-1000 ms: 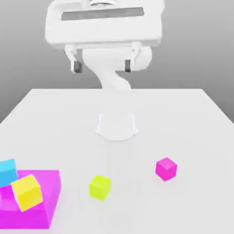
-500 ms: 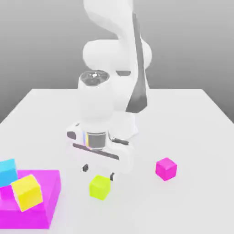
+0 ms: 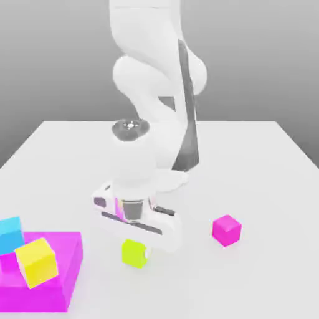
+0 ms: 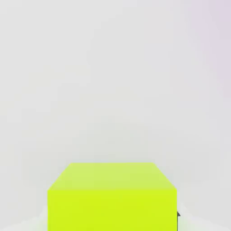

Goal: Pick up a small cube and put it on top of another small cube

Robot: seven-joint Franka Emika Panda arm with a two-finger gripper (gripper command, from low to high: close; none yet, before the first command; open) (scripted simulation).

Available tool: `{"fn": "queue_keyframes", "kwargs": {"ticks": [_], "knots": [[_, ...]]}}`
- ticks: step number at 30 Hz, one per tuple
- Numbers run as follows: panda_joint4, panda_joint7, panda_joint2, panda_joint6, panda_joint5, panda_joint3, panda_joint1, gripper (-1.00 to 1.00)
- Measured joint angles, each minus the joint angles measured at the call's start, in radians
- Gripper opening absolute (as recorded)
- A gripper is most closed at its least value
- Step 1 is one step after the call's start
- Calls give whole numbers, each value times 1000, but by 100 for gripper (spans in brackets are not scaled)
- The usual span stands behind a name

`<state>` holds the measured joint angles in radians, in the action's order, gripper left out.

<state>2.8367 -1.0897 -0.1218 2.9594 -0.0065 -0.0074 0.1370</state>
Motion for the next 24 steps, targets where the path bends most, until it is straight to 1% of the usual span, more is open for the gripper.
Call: {"fn": "queue_keyframes", "kwargs": {"ticks": [2, 7, 12, 16, 20, 24], "knots": [[13, 3, 72, -58, 4, 2, -1, -100], [57, -13, 204, -145, 92, 85, -164, -100], [104, -58, 324, -215, 160, 195, -308, -100], [140, -106, 403, -259, 192, 282, -419, -100], [142, -177, 309, -168, 108, 331, -383, -100], [137, -254, 173, -38, -3, 341, -342, -100]]}}
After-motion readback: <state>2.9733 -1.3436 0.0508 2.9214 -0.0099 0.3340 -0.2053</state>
